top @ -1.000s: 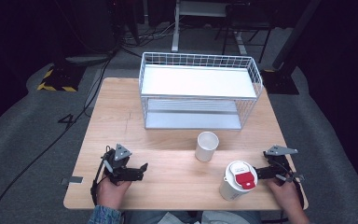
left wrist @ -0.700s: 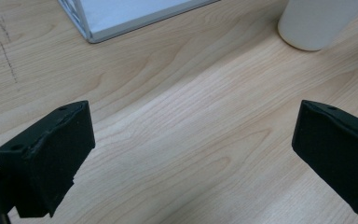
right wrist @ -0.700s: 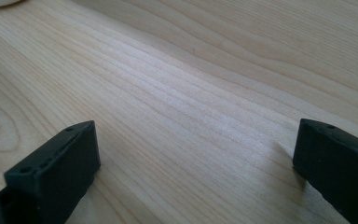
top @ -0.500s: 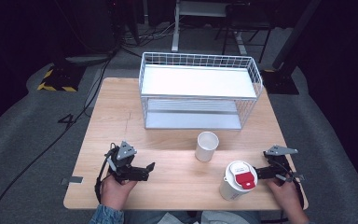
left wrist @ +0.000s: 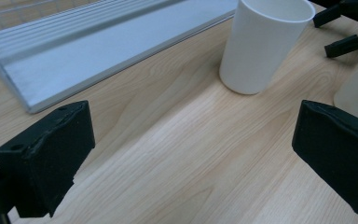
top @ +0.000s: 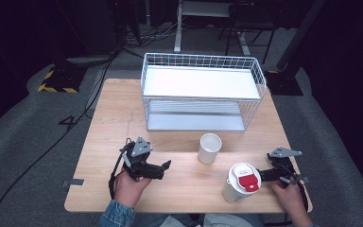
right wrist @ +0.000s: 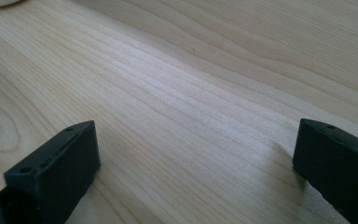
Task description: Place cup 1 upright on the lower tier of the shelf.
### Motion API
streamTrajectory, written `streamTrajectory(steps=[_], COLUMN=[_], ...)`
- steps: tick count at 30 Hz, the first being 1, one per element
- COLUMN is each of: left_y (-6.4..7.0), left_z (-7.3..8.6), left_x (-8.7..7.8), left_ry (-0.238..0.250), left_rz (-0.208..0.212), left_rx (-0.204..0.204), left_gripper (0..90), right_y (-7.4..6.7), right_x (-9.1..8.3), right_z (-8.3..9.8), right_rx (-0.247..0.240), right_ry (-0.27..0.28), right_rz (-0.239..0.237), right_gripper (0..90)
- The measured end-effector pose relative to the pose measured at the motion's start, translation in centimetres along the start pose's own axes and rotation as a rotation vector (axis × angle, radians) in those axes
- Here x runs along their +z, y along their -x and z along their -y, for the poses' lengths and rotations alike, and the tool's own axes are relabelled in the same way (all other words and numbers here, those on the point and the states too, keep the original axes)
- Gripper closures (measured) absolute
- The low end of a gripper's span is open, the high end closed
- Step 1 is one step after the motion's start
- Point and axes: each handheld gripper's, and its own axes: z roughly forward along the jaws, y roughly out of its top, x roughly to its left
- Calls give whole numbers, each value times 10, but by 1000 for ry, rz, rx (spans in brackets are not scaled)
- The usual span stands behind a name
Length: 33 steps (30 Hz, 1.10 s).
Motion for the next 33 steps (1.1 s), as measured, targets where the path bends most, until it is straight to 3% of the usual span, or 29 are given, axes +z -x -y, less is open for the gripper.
streamTrajectory(steps=[8, 12, 26, 33], left_y=[11, 15, 32, 32], left_z=[-11, -15, -26, -26], left_x=[17, 27, 60, 73], left_ry=[34, 50, 80, 102], left_rz=[26, 51, 96, 124], left_rx=[10, -5, 42, 16], left_gripper=[0, 0, 0, 0], right_y=[0, 0, 0, 0], right_x=[0, 0, 0, 0], right_z=[0, 0, 0, 0], right_rx=[0, 0, 0, 0], right_ry=[0, 0, 0, 0], right_rz=[0, 0, 0, 0], right_gripper=[7, 7, 7, 7])
